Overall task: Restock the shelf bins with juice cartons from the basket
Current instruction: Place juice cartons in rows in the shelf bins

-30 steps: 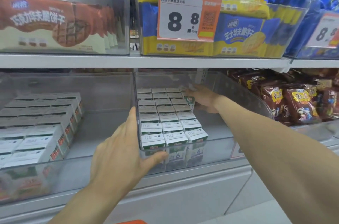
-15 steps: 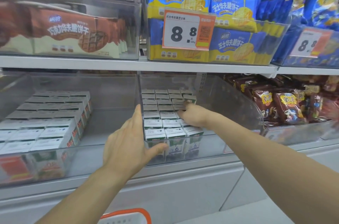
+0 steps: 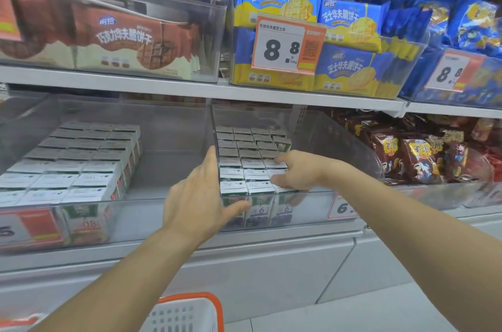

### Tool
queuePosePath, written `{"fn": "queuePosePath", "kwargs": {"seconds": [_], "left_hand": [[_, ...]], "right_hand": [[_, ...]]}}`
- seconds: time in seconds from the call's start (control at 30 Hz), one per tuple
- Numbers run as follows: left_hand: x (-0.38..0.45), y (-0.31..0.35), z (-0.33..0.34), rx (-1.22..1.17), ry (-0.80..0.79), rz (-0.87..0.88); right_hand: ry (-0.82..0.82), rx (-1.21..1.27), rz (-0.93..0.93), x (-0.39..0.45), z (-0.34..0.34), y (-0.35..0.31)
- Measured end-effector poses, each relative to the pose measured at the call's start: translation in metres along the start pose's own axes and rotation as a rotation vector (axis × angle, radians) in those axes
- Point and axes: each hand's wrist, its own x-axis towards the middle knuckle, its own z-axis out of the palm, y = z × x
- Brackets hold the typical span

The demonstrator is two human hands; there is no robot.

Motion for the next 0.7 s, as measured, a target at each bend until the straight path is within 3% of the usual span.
{"fn": "queuePosePath", "kwargs": {"seconds": [0.27, 0.47, 0.7], "left_hand": [[-0.001, 0.0, 0.0, 0.003, 0.02, 0.022], [0.001, -0.004, 0.004, 0.025, 0.018, 0.02], [0.001, -0.004, 0.005, 0.052, 0.022, 0.007]], "right_hand": [[-0.149, -0.115, 0.105, 0.008, -0.013, 0.002], [-0.061, 0.104, 0.096, 0.023, -0.011, 0.009], [-0.115, 0.324, 0.108, 0.016, -0.017, 0.009]]}}
